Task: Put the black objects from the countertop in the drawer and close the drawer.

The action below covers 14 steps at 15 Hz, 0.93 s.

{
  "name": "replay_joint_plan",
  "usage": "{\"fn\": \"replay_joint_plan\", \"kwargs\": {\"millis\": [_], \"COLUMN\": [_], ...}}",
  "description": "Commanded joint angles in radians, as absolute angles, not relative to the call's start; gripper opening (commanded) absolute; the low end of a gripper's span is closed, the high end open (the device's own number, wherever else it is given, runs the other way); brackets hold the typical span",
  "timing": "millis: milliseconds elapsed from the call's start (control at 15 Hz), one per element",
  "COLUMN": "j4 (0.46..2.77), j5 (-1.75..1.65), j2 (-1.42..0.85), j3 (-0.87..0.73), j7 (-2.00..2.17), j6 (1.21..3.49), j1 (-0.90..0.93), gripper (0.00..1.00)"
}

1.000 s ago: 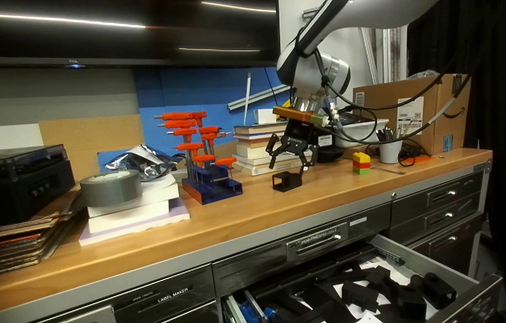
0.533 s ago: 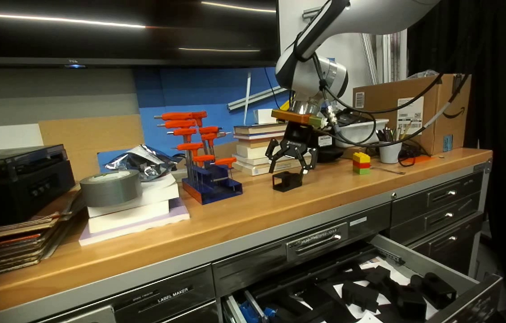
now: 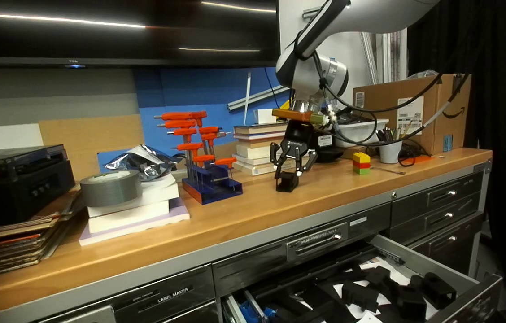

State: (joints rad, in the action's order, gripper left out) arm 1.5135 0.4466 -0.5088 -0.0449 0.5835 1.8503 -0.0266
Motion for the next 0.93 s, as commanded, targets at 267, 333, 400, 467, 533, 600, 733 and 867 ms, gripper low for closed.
{"fn": "replay_joint_plan", "kwargs": {"millis": [267,333,400,467,533,600,733,867], "j4": [1.579,1.601,1.632,1.659,1.686,1.721,1.792,1.877], "j5": [0.430,0.424,0.421,0.420,0.422,0.423,0.417,0.409], "j2": [-0.414,-0.390,-0.358,-0.331,-0.301,-0.265,-0.199,-0.123], "j3": [-0.057,-0.062,-0.067,-0.071,-0.073,-0.074,-0.074,-0.071], "j7": [0.573,0.577,0.576,0.579,0.584,0.584,0.590,0.603], "j6": [1.814,1.820,1.827,1.830,1.821,1.818,1.821,1.833], "j1": [-0.037,-0.036,-0.037,-0.036,-0.037,-0.036,-0.029,-0.021], "gripper": [0.27,0.27,0.27,0.27,0.27,0.27,0.27,0.27]}}
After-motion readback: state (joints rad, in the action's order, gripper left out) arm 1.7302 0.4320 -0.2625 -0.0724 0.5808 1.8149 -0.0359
